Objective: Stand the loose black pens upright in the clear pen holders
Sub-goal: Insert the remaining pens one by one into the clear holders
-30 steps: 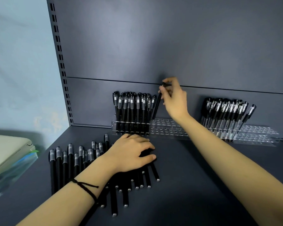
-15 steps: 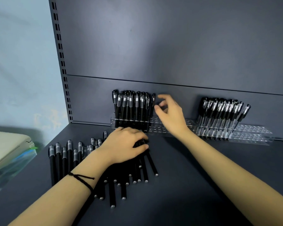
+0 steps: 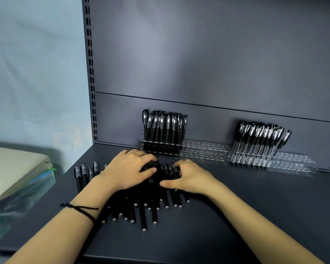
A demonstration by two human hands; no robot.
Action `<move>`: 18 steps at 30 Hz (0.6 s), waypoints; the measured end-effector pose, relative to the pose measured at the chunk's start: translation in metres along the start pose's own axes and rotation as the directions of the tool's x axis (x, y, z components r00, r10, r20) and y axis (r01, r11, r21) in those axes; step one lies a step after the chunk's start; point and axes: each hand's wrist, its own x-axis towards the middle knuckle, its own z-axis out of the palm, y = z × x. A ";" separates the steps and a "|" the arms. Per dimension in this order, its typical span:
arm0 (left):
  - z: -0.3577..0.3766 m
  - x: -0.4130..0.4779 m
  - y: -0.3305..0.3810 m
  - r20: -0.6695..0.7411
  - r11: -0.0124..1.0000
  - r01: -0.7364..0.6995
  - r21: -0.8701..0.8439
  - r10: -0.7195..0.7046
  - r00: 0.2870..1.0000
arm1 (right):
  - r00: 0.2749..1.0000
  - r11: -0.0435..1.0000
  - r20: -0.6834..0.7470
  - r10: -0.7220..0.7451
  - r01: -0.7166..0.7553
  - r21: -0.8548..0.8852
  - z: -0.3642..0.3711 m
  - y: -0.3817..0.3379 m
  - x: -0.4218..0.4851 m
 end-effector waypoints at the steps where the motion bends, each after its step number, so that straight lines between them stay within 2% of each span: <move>1: 0.001 0.000 0.001 -0.001 1.000 0.001 -0.018 -0.001 1.000 | 1.000 0.999 0.014 0.024 -0.024 0.041 -0.002 0.002 0.001; 3: 0.003 -0.001 0.004 -0.005 0.999 -0.008 -0.038 0.008 1.000 | 0.996 0.990 0.033 0.088 -0.091 0.103 -0.010 0.010 0.006; 8: 0.006 -0.002 0.007 -0.010 0.997 -0.033 -0.063 0.033 0.999 | 0.984 0.980 0.032 0.177 -0.179 0.089 -0.022 0.030 0.007; 13: 0.003 -0.003 0.015 -0.101 0.997 -0.015 -0.076 0.008 0.995 | 0.982 0.981 0.012 0.186 -0.185 -0.064 -0.016 0.029 0.008; 18: 0.002 0.001 0.021 -0.110 0.997 0.040 -0.066 -0.047 0.993 | 0.992 0.992 0.008 0.124 -0.124 -0.021 -0.016 0.039 0.004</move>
